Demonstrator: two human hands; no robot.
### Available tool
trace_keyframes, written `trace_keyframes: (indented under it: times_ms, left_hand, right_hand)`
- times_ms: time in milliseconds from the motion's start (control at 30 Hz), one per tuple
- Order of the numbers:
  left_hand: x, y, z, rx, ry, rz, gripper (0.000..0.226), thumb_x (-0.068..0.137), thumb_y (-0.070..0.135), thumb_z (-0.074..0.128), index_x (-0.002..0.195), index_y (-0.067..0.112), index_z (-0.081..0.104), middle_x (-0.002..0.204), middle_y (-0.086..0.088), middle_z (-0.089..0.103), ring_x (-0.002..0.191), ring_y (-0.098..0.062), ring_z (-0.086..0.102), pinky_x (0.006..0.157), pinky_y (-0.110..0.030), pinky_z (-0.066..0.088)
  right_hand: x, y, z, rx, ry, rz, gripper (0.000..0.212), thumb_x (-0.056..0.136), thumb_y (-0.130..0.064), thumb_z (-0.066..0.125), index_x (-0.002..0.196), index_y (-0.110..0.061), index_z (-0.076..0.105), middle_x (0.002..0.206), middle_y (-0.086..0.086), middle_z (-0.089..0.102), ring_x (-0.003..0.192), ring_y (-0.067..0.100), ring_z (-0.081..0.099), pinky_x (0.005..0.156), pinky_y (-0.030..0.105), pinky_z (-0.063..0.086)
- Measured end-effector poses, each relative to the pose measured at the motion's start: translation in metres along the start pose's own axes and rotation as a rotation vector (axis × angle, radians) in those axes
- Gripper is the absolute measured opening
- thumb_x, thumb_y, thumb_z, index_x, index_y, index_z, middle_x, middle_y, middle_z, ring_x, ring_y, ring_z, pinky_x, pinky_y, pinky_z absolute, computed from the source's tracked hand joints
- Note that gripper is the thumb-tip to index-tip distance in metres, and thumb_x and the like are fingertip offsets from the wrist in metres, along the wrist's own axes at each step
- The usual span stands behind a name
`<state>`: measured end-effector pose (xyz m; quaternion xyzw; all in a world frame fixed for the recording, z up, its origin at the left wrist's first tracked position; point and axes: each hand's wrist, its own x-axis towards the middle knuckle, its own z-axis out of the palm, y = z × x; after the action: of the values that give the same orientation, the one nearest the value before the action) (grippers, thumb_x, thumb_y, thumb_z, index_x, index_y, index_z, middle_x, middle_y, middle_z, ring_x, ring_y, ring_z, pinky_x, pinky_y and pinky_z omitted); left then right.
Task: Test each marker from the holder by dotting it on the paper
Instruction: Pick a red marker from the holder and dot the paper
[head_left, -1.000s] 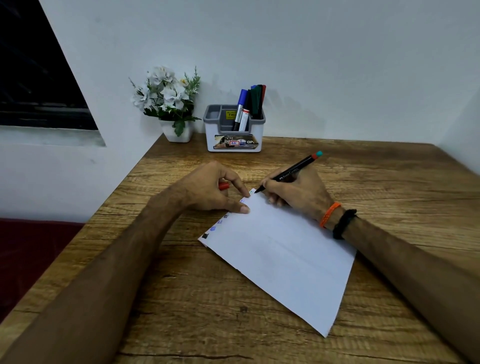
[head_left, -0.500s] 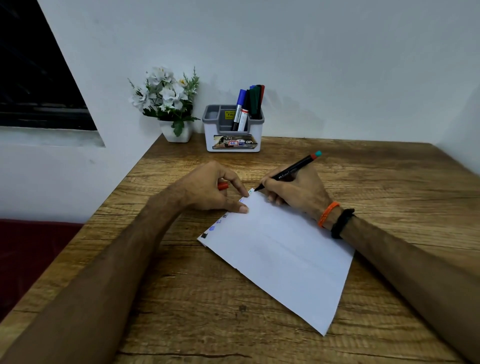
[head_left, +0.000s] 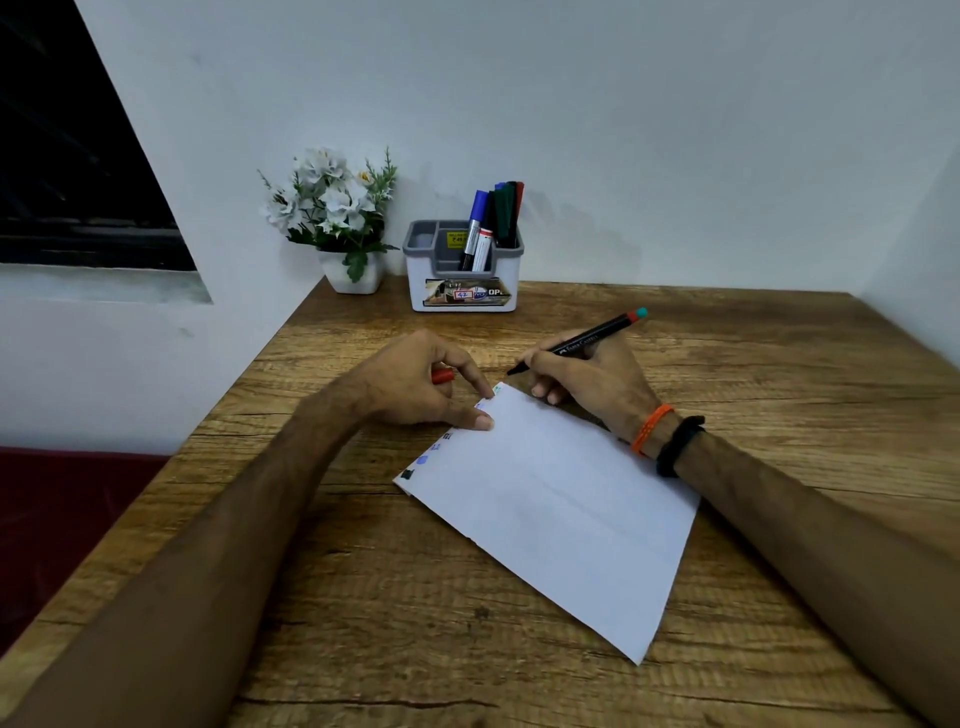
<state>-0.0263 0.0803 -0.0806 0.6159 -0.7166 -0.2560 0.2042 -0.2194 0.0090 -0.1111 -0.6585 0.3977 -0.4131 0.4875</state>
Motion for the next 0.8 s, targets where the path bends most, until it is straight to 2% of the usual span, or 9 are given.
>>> trace_keyframes:
  times_ms: [67,133,233,300,367,500,667,800]
  left_hand:
    - [0.002,-0.004,-0.001,-0.006,0.057,-0.008,0.03,0.07,0.04,0.082,0.096,0.028,0.072,0.05,0.021,0.055,0.049,0.002,0.047,0.058,-0.021,0.035]
    - [0.005,-0.007,-0.002,-0.039,0.12,-0.029,0.03,0.074,0.039,0.079,0.099,0.027,0.068,0.066,0.019,0.061,0.064,0.002,0.054,0.061,-0.021,0.038]
    - [0.009,-0.014,-0.004,-0.139,0.167,-0.054,0.023,0.085,0.029,0.071,0.105,0.024,0.062,0.094,0.006,0.065,0.09,-0.008,0.06,0.076,-0.025,0.047]
    - [0.009,-0.014,-0.003,-0.174,0.178,-0.048,0.016,0.092,0.016,0.061,0.107,0.022,0.061,0.098,0.006,0.068,0.098,-0.006,0.062,0.088,-0.027,0.048]
    - [0.009,-0.012,-0.002,-0.169,0.189,-0.015,0.019,0.095,0.01,0.055,0.108,0.02,0.064,0.098,0.008,0.07,0.099,-0.003,0.062,0.092,-0.026,0.046]
    - [0.009,-0.008,0.001,-0.162,0.249,0.022,0.022,0.095,0.011,0.056,0.108,0.023,0.07,0.093,0.015,0.065,0.086,-0.002,0.056,0.073,-0.024,0.041]
    - [0.011,-0.011,0.003,-0.364,0.283,0.041,0.017,0.09,0.003,0.062,0.096,0.018,0.067,0.085,0.005,0.066,0.077,-0.008,0.06,0.07,-0.024,0.047]
    - [0.011,-0.01,0.004,-0.39,0.279,0.062,0.012,0.089,0.004,0.063,0.095,0.014,0.068,0.081,0.004,0.065,0.073,-0.006,0.059,0.069,-0.026,0.049]
  right_hand:
    - [-0.001,-0.004,-0.001,0.076,-0.023,0.003,0.008,0.089,0.003,0.063,0.085,0.004,0.07,0.06,0.008,0.065,0.047,0.011,0.059,0.045,0.018,0.047]
    - [-0.003,-0.008,-0.004,0.151,-0.05,0.005,0.011,0.091,0.001,0.061,0.091,0.006,0.07,0.065,0.01,0.064,0.05,0.011,0.059,0.046,0.017,0.047]
    - [-0.005,-0.012,-0.007,0.258,-0.097,0.04,0.021,0.096,-0.004,0.051,0.091,0.002,0.07,0.069,0.01,0.063,0.054,0.012,0.059,0.047,0.018,0.047]
    - [-0.004,-0.014,-0.008,0.317,-0.139,0.067,0.026,0.096,-0.008,0.047,0.092,-0.001,0.072,0.072,0.01,0.063,0.054,0.011,0.059,0.048,0.018,0.047]
    - [-0.003,-0.013,-0.009,0.339,-0.178,0.077,0.028,0.089,-0.017,0.05,0.094,-0.003,0.073,0.073,0.008,0.064,0.056,0.011,0.058,0.05,0.02,0.048]
    - [-0.003,-0.013,-0.01,0.321,-0.2,0.083,0.033,0.078,-0.025,0.051,0.093,-0.009,0.076,0.072,0.003,0.064,0.056,0.012,0.056,0.05,0.021,0.046]
    - [-0.004,-0.015,-0.009,0.3,-0.147,0.058,0.018,0.094,-0.01,0.051,0.09,-0.01,0.069,0.073,0.005,0.067,0.053,0.014,0.056,0.048,0.021,0.043]
    - [-0.004,-0.016,-0.008,0.32,-0.126,0.062,0.009,0.095,-0.008,0.054,0.088,-0.013,0.059,0.075,0.007,0.071,0.051,0.015,0.056,0.047,0.022,0.043]
